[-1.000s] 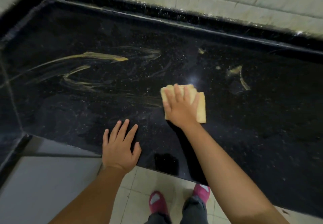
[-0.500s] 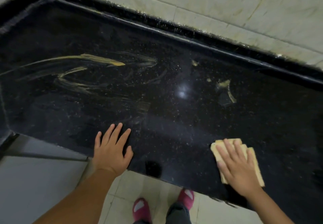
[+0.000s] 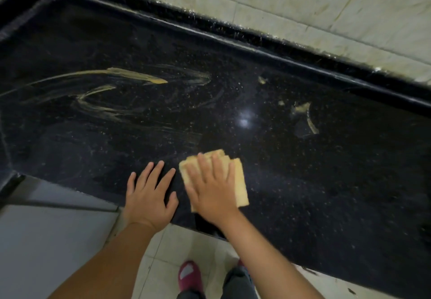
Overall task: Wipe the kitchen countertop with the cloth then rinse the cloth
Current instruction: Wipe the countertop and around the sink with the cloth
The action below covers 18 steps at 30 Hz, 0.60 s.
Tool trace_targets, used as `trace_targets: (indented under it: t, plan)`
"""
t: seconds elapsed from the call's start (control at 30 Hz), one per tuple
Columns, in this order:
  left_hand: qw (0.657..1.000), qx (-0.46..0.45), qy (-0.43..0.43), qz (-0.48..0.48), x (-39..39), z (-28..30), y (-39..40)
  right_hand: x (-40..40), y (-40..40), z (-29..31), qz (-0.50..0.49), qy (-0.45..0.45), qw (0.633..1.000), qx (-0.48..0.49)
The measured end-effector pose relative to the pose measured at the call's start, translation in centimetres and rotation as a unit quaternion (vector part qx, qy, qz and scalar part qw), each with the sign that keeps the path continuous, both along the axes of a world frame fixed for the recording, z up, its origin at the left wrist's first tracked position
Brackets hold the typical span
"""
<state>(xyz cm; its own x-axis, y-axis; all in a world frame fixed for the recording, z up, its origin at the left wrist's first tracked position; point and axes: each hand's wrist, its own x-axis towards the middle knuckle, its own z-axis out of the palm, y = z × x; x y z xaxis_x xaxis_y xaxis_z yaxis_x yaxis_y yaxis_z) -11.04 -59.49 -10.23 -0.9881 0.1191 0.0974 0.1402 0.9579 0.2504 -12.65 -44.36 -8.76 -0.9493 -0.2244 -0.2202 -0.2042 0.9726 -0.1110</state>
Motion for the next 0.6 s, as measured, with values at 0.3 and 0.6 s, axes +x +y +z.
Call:
trace_targets:
  t: [0.3,0.6]
  plan:
    - [0.998,-0.007,-0.059,0.027,-0.5,1.1,0.3,7.6,11.8,0.0,-0.01,-0.006,0.998,0.054]
    - [0.993,0.024,-0.111,0.017,0.5,1.3,-0.1,1.0,18.6,3.7,-0.282,-0.122,0.951,0.015]
